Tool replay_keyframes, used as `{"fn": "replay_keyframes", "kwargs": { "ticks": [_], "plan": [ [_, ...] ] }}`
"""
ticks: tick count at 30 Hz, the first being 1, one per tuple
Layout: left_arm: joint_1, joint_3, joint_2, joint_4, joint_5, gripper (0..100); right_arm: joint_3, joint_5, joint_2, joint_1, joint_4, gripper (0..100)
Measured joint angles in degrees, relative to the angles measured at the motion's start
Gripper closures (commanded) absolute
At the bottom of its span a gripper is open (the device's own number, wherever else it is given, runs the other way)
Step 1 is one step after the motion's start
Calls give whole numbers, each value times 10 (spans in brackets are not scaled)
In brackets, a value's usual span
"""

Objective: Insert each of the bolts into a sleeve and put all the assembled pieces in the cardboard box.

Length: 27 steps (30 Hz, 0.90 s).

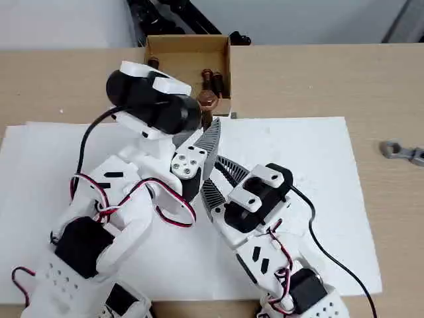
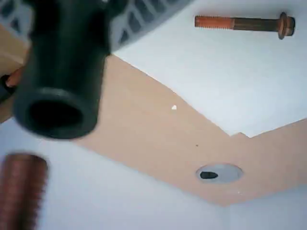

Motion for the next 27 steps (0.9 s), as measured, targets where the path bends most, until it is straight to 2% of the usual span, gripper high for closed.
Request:
{"fn": "replay_keyframes", "kwargs": {
  "ticks": [21,27],
  "plan": [
    [0,5,0,39,0,994,0,0,0,16,0,997],
    [-23,38,-1,-9,-1,994,1,0,2,16,0,997]
  ]
}}
